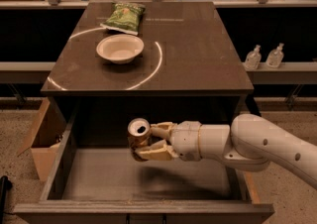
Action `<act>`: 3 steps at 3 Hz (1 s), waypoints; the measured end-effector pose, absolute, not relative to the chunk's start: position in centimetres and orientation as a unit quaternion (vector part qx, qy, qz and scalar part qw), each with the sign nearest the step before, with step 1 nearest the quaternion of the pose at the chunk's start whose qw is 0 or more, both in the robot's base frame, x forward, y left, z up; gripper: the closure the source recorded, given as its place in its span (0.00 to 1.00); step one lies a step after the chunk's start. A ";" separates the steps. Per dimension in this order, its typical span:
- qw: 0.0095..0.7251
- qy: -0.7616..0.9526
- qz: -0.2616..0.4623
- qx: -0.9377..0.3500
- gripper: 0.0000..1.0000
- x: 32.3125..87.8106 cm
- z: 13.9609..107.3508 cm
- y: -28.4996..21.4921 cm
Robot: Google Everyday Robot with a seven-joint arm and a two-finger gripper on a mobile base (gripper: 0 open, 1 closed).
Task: Place orange can into top drawer
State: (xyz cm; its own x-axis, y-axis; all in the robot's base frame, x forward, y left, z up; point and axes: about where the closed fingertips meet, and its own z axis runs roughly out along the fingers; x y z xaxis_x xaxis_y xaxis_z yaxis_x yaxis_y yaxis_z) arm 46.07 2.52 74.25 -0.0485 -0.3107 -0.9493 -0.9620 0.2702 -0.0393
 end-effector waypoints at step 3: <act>0.477 0.637 0.306 -0.523 1.00 47.7 67.8 4.4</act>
Offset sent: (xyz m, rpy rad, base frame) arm 0.0156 0.0191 -0.0799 -0.0891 -0.0538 -0.0055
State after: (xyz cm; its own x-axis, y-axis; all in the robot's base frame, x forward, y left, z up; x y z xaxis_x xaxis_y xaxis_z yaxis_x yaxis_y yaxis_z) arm 47.71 4.43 67.80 0.0021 -0.3744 -0.9273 -0.9577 0.2662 -0.1096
